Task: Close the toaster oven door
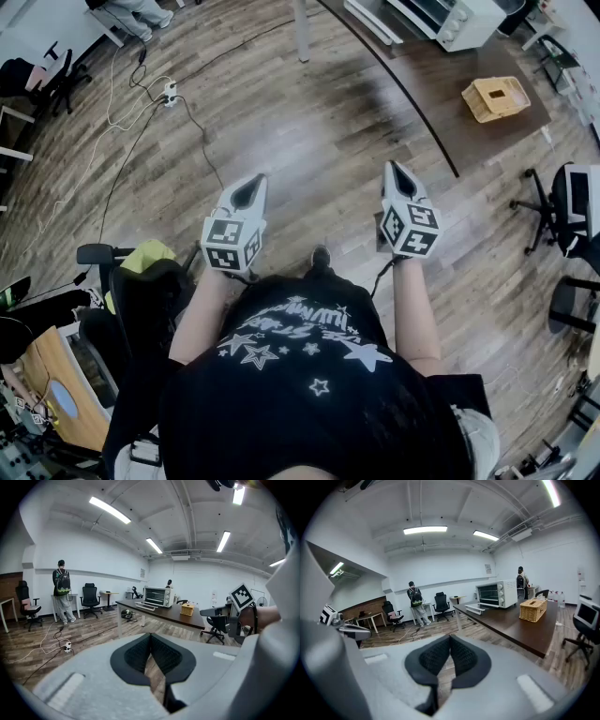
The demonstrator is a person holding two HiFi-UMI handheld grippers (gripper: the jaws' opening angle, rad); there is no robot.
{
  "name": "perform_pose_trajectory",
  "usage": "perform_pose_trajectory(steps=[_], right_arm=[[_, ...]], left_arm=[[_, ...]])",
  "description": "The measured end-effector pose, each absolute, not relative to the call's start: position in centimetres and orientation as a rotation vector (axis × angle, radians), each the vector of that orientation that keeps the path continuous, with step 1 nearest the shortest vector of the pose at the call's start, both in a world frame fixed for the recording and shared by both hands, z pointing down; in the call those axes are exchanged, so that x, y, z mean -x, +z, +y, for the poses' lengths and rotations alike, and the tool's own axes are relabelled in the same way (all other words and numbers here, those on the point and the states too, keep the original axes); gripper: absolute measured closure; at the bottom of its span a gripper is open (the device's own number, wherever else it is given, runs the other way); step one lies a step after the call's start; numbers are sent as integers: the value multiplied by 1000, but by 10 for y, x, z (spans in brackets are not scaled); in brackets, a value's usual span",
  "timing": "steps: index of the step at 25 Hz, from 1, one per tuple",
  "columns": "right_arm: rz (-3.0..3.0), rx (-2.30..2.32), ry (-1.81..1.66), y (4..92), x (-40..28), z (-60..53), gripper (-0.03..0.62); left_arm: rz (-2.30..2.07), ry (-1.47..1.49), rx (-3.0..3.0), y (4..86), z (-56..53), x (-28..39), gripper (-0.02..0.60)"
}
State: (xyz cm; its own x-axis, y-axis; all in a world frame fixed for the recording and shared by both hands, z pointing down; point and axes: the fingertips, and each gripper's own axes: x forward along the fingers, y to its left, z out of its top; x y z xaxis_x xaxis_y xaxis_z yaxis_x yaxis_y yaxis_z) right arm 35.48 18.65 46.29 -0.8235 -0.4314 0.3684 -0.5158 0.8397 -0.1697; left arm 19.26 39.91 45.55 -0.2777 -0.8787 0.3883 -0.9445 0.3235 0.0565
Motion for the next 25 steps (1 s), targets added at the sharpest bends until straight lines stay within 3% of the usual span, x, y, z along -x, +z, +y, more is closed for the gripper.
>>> perform_pose_trajectory(steps=[19,20,22,25], right_arm=[[-2783,-660,424,466,-347,124,589],[-2792,-660,436,465,-344,121,579],[-2791,-674,444,466,-340,115,488],[-2771,-709,458,470,-333,104,427]], left_arm=[[-2286,267,-1568,460,352,-199,571],[-2283,269,-1566,460,350,-197,571],[-2280,270,-1566,459,346,-192,571],[-2267,276,-1579,461,336,-181,571]])
